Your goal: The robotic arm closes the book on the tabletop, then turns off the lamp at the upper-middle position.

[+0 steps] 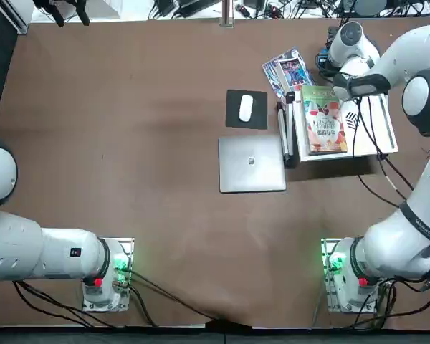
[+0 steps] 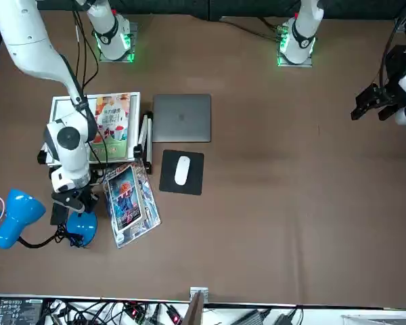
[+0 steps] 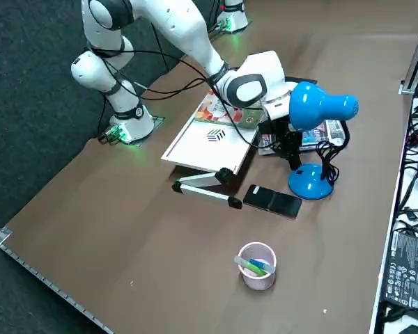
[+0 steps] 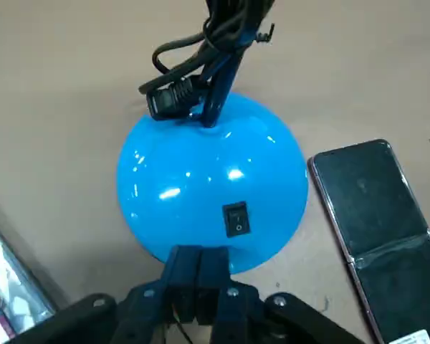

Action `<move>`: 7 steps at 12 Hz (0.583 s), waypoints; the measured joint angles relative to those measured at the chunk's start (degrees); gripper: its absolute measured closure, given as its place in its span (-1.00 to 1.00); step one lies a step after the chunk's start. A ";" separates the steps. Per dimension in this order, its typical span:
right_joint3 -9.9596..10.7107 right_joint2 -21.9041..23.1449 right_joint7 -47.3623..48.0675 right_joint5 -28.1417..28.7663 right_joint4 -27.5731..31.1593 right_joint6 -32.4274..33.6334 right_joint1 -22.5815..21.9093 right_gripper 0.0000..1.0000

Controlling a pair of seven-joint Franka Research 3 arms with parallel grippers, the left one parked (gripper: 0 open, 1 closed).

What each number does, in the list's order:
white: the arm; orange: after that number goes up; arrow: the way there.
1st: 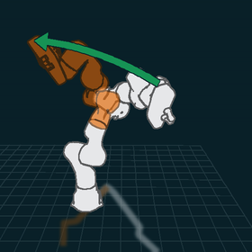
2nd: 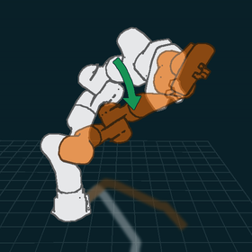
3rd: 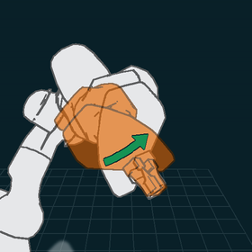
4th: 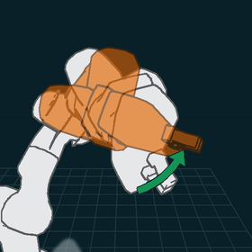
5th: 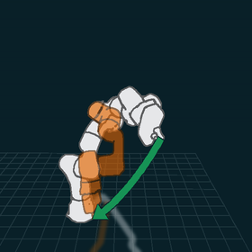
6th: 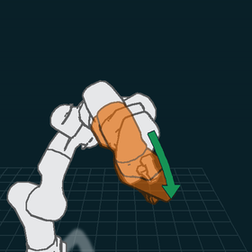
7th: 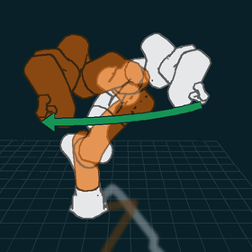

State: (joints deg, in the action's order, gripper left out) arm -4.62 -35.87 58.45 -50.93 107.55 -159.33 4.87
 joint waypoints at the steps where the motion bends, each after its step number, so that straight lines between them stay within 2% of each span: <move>1: -0.11 0.00 0.00 0.00 -0.04 0.17 0.02 0.97; 2: -0.48 0.00 0.02 0.00 -0.16 0.69 0.08 0.97; 3: -1.94 0.31 0.30 0.14 -0.67 3.18 0.16 0.97; 7: -5.28 2.09 0.46 2.47 -2.24 9.33 0.15 0.97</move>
State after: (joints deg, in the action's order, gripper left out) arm -9.90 -33.77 58.91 -48.45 105.32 -150.00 5.03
